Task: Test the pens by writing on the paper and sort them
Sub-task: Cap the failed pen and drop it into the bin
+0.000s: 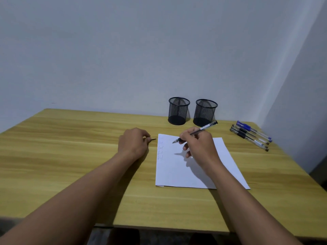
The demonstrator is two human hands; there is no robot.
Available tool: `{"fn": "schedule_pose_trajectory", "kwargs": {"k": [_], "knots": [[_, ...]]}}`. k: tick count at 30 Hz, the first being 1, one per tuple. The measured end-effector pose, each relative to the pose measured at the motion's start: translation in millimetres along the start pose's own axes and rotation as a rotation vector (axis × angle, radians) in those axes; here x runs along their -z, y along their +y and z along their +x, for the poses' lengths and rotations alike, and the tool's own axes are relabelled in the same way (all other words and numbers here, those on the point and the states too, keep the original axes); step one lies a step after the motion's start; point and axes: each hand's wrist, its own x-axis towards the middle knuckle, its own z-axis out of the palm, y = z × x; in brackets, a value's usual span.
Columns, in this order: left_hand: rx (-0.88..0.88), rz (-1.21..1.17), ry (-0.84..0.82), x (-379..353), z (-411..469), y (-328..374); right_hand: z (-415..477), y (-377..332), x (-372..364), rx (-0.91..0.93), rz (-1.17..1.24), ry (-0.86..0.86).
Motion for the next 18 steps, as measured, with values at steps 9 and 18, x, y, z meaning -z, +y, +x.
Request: {"fn": "schedule_pose_trajectory", "kwargs": {"k": [9, 18], "knots": [[-0.163, -0.486, -0.018, 27, -15, 28, -2, -2, 19, -0.047, 0.237, 0.024], [-0.201, -0.742, -0.128, 48, -31, 52, -11, -18, 22, -0.010, 0.318, -0.069]]}}
